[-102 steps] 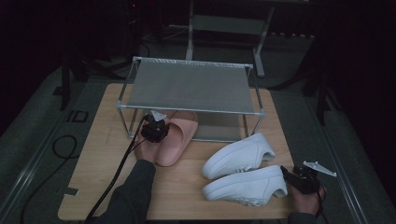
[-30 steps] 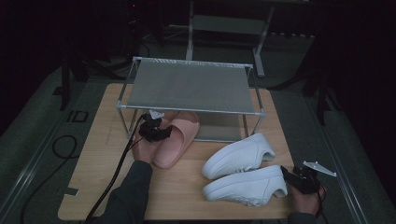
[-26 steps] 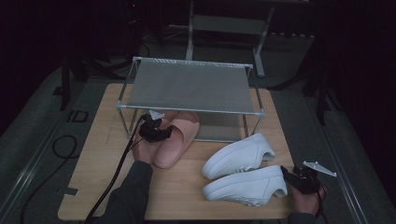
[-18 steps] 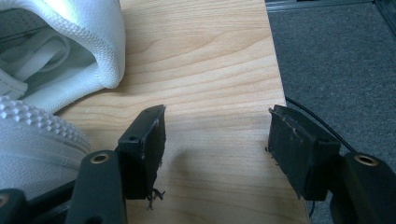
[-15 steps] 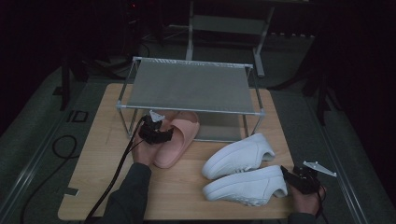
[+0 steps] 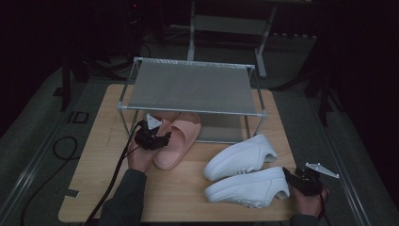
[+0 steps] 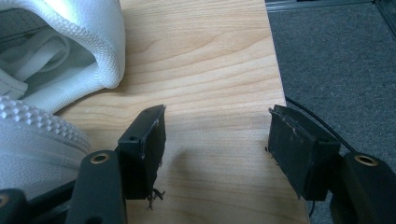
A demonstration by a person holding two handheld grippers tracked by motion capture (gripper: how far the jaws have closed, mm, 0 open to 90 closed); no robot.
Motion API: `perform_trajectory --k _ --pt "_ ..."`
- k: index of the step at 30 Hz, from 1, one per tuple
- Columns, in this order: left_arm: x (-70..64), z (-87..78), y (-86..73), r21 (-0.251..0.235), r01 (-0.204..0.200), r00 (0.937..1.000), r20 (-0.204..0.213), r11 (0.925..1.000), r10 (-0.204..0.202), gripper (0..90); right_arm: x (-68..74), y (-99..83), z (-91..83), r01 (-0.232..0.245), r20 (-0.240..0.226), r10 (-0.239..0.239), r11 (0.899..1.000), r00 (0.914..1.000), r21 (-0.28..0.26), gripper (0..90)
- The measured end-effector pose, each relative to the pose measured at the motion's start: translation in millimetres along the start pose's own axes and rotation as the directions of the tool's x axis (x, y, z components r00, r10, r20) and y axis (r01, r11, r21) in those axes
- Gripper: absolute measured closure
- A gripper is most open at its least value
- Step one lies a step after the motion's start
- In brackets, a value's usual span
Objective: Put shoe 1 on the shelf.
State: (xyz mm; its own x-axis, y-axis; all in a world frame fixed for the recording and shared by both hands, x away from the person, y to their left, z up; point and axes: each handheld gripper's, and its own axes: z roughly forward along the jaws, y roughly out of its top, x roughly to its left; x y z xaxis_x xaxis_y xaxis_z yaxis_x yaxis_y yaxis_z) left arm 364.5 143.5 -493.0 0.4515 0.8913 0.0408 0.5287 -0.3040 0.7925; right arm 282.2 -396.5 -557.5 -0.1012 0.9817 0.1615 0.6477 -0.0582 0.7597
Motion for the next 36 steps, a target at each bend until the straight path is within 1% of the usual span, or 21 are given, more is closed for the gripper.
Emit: perform_trajectory --k 4,6,10,13,15,17,18,23,26,33,36 --pt "-0.7 -11.1 -5.4 -0.012 -0.015 0.9997 0.019 0.9998 0.015 51.1 0.0 0.0 0.0 0.0 0.0 0.0 1.0 1.0 0.0 35.9" --pt "-0.3 -15.8 -8.7 -0.016 -0.015 0.9992 0.036 0.9998 0.015 54.3 0.0 0.0 0.0 0.0 0.0 0.0 1.0 1.0 0.0 35.9" --pt "1.1 -23.8 -16.2 -0.013 -0.023 0.9982 0.054 0.9996 0.024 61.2 0.0 0.0 0.0 0.0 0.0 0.0 1.0 1.0 0.0 35.9" --pt "3.9 -29.4 -23.1 -0.008 -0.029 0.9981 0.055 0.9996 0.029 67.5 0.0 0.0 0.0 0.0 0.0 0.0 1.0 1.0 0.0 35.9" --pt "7.3 -32.2 -28.2 -0.008 -0.02 0.9982 0.056 0.9998 0.02 72.1 0.0 0.0 0.0 0.0 0.0 0.0 1.0 1.0 0.0 35.9" --pt "10.7 -35.0 -33.2 -0.006 -0.015 0.9989 0.044 0.9999 0.015 77.2 0.0 0.0 0.0 0.0 0.0 0.0 1.0 1.0 0.0 35.9" --pt "12.4 -36.3 -35.4 -0.003 -0.01 0.9989 0.046 0.9999 0.01 79.5 0.0 0.0 0.0 0.001 0.0 -0.001 1.0 1.0 0.0 35.9" --pt "18.9 -41.5 -45.1 0.004 0.001 0.9994 0.036 1.0 -0.002 88.5 0.0 0.0 0.0 0.001 0.0 -0.001 1.0 1.0 0.0 35.9" --pt "21.4 -43.3 -49.5 0.016 0.01 0.9996 0.026 0.9998 -0.01 89.9 0.0 0.0 0.0 0.001 0.0 -0.001 1.0 1.0 0.0 35.9" --pt "24.2 -52.7 -62.3 0.028 0.009 0.9999 0.013 0.9996 -0.01 90.0 0.0 0.0 -0.1 0.0 0.0 0.0 1.0 1.0 0.0 35.9" --pt "27.4 -55.7 -69.6 0.039 0.022 0.9997 0.004 0.999 -0.022 90.0 0.0 -0.1 -0.1 0.0 0.0 0.0 1.0 1.0 0.0 35.9"
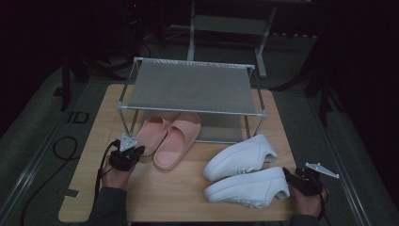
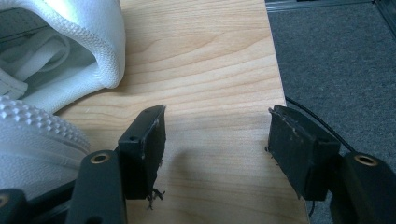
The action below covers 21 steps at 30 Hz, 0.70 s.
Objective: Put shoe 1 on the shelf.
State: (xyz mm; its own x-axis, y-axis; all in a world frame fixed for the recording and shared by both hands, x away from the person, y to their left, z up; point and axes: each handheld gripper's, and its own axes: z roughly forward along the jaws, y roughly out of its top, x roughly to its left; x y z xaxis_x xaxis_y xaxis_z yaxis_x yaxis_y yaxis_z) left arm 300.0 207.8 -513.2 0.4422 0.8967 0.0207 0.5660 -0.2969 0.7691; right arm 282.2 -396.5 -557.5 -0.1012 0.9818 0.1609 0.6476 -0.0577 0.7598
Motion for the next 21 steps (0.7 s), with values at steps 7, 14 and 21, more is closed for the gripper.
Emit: perform_trajectory --k 7,14,21 --pt "8.6 -7.6 -13.6 0.014 0.035 0.9991 -0.023 0.9993 -0.035 90.0 0.0 0.0 -0.1 0.0 0.0 0.0 1.0 1.0 0.0 35.9" --pt "19.9 -9.8 -25.5 0.038 0.078 0.9957 -0.052 0.9962 -0.076 90.0 -0.1 -0.2 -0.2 0.001 0.0 -0.001 1.0 1.0 0.0 35.9" --pt "18.4 -3.6 -27.9 0.074 0.068 0.9969 -0.043 0.9949 -0.065 90.0 -0.2 -0.2 -0.2 0.001 0.0 -0.001 1.0 1.0 -0.001 35.9"
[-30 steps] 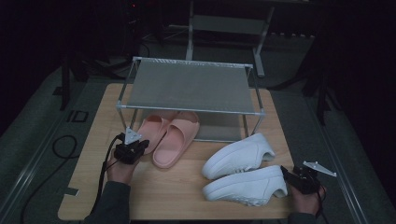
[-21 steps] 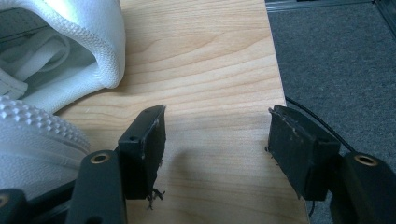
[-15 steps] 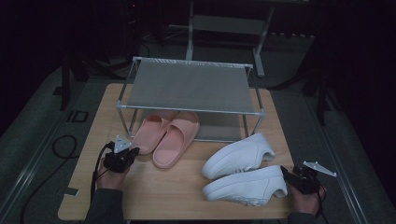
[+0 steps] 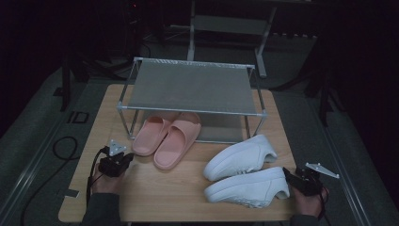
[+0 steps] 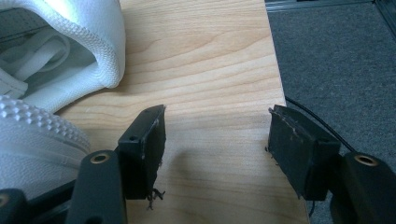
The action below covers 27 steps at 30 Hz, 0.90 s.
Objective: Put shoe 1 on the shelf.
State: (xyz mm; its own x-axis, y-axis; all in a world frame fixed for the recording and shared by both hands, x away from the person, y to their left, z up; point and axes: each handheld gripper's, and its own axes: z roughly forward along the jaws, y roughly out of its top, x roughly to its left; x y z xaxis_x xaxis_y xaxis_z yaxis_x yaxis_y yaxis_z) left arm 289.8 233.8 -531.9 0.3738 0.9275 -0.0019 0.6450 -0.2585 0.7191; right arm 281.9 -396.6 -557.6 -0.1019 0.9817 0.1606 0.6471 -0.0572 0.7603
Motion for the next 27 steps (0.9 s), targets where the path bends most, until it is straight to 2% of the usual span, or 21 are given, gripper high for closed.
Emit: perform_trajectory --k 8,14,18,27 --pt "-8.3 5.7 3.3 0.021 -0.041 0.9991 0.014 0.9989 0.04 90.0 0.0 0.0 0.0 0.0 0.0 0.0 1.0 1.0 0.0 35.9" --pt "-10.1 5.7 3.2 0.03 -0.049 0.9988 0.01 0.9984 0.048 90.0 0.0 0.0 0.0 0.0 0.0 0.0 1.0 1.0 0.0 35.9" --pt "-3.6 4.5 1.7 0.027 -0.02 0.9998 -0.004 0.9994 0.02 90.0 0.0 0.0 -0.1 0.0 0.0 0.0 1.0 1.0 0.0 35.9" --pt "-11.0 10.1 8.7 0.027 -0.052 0.9986 0.013 0.9983 0.051 90.0 0.0 0.0 0.0 0.0 0.0 0.0 1.0 1.0 0.0 35.9"
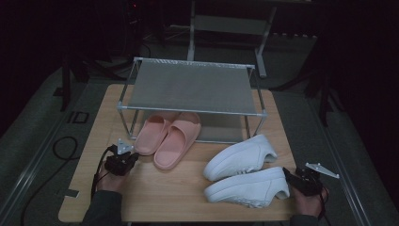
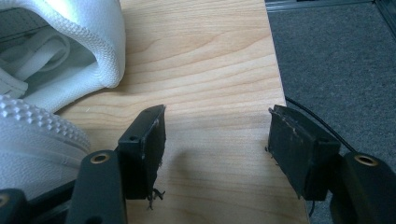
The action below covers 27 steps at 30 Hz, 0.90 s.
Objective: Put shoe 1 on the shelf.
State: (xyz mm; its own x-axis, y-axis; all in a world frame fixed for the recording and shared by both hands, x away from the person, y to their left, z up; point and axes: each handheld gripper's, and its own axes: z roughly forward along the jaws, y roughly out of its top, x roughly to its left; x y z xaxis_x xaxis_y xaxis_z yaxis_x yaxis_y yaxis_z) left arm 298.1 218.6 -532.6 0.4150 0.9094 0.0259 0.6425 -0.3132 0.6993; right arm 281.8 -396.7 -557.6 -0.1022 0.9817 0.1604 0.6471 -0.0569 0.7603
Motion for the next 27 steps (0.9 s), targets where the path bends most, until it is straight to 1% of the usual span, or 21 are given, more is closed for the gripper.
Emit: perform_trajectory --k 7,11,22,27 --pt "-2.9 1.7 2.3 0.004 -0.007 0.9999 0.01 1.0 0.007 90.0 0.0 0.0 0.0 0.0 0.0 0.0 1.0 1.0 0.0 35.9" --pt "-5.3 4.7 5.3 0.006 -0.018 0.9997 0.017 0.9998 0.018 90.0 0.0 0.0 0.0 0.0 0.001 0.0 1.0 1.0 0.0 36.0" --pt "-13.4 16.8 19.0 0.01 -0.044 0.9983 0.039 0.999 0.043 90.0 0.0 0.0 0.0 0.0 0.0 0.0 1.0 1.0 0.0 36.0" --pt "-16.4 22.1 25.9 0.002 -0.045 0.9976 0.052 0.999 0.045 90.0 0.0 0.0 0.0 0.0 0.0 0.0 1.0 1.0 0.0 35.9"
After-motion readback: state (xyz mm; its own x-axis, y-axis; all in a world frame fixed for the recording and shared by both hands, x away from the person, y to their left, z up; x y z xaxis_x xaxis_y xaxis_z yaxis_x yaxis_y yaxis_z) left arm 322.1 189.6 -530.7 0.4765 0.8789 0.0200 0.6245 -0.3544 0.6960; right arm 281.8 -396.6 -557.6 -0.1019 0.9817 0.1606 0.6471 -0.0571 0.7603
